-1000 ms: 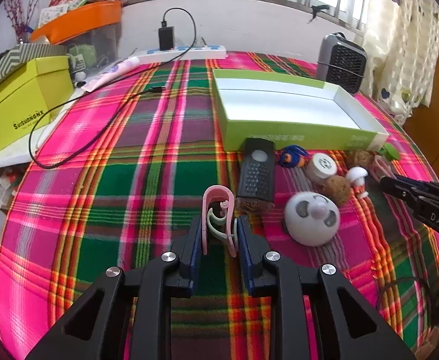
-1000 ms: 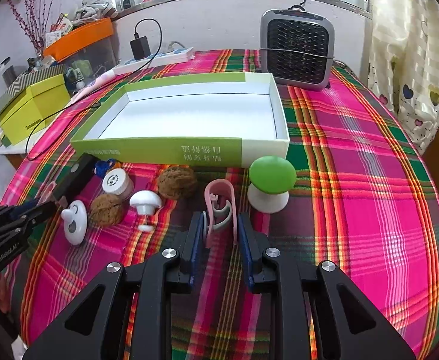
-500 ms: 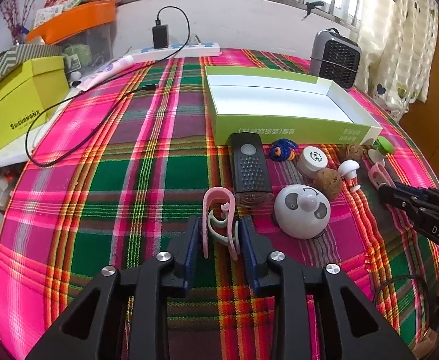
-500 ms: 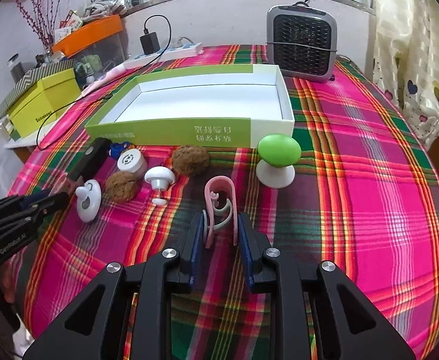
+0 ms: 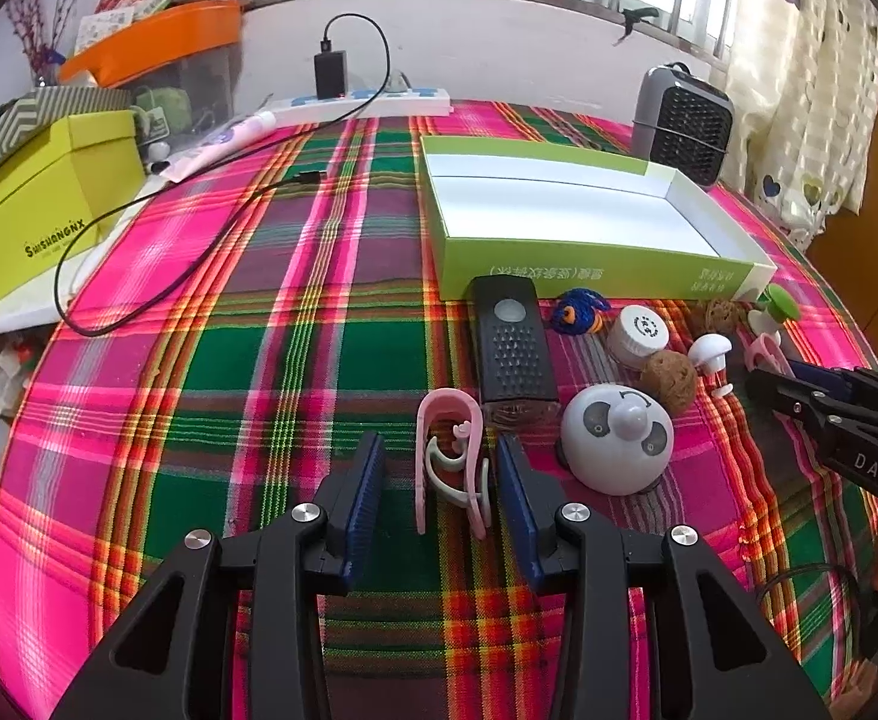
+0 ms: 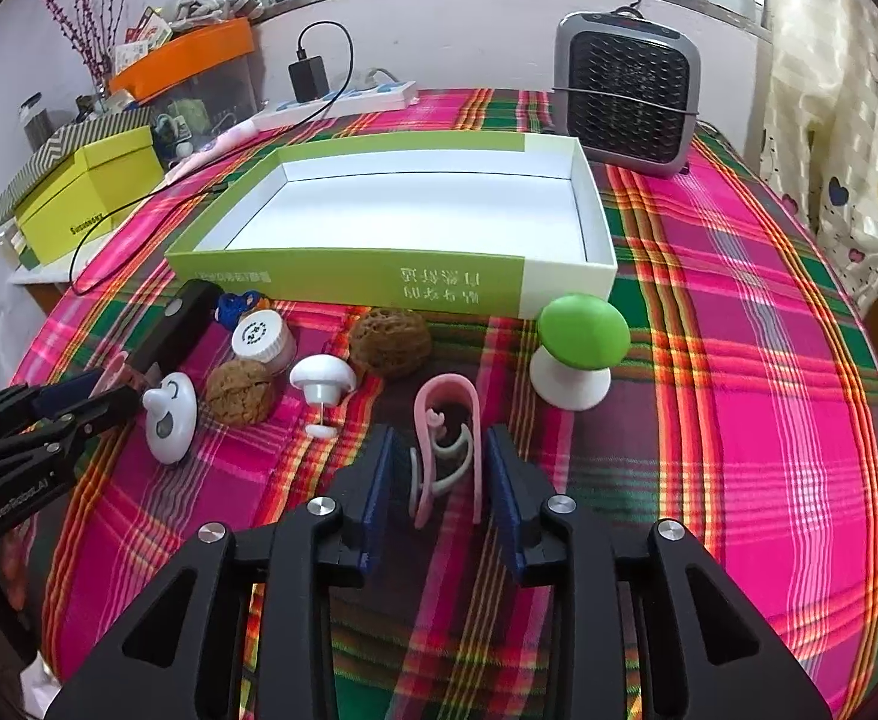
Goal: Organize objects
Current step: 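Lift the pink clips with both tools and carry them over the white box lid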
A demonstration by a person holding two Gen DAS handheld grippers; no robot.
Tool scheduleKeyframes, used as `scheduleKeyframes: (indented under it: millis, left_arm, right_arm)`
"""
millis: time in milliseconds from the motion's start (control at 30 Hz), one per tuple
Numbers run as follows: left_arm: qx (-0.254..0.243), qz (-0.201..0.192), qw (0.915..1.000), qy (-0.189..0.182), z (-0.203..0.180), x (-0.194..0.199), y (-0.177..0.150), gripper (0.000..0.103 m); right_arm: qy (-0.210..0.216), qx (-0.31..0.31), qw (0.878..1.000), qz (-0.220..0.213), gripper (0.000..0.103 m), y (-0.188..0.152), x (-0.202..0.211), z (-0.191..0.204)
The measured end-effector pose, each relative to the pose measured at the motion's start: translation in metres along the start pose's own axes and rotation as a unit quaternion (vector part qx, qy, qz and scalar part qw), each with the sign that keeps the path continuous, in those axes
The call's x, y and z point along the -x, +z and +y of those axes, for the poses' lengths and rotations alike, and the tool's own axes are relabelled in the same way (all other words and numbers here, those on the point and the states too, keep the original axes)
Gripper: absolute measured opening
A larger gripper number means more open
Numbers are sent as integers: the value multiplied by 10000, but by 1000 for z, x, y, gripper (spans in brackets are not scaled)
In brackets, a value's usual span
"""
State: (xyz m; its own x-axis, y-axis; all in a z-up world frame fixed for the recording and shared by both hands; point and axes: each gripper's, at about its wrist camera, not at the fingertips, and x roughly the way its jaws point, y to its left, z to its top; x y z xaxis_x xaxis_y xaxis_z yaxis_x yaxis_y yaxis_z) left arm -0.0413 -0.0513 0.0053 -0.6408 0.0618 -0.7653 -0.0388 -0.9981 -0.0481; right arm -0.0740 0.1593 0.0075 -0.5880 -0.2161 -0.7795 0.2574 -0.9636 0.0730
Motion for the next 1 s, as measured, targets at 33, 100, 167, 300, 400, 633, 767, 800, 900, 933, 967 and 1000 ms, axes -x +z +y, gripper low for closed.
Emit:
scheduleKeyframes:
  millis: [33,100,167,300,400,633,767,800,900,933,967,1000]
  left_arm:
    - [-1,-1,10000,2,0,0,0,36]
    - [-7,-4,10000,18,0,0,0,33]
    - [-14,-8,10000,58,1,-1,0,30]
    - [13,-5,9999,104,3,-1,1,21]
    - [22,1,10000,93,3,-1,1,21]
    - [17,6,10000,81,4,-1,1,21]
    - [21,-34,10000,88,4,2,1,21]
    - [22,-61,9999,84,3,4,1,21]
    - [32,-139,9999,68,3,10,3,21]
    - [25,-166,9998,60,2,12,4,21]
    - [27,-193,9998,50,1,15,5,21]
    - [32,-214,9998,35,1,16,6,21]
  right_arm:
    - [-15,2,10000,1,32,0,0,0]
    - [-20,-7,10000,11,32,1,0,-1]
    - [-23,0,10000,8,32,1,0,0]
    - [-79,91,9999,7,32,0,0,2]
    - [-99,88,9999,5,27,1,0,2]
    - [-110,63,9999,-8,24,0,1,1]
    - [-103,36,9999,-31,24,0,3,1]
    - [-98,31,9999,-41,24,1,5,0]
    - [-61,31,9999,-86,24,3,10,1]
    - [-36,30,9999,-89,24,4,12,2]
    - [-5,27,9999,-99,24,5,13,2]
    - [6,31,9999,-109,24,5,14,3]
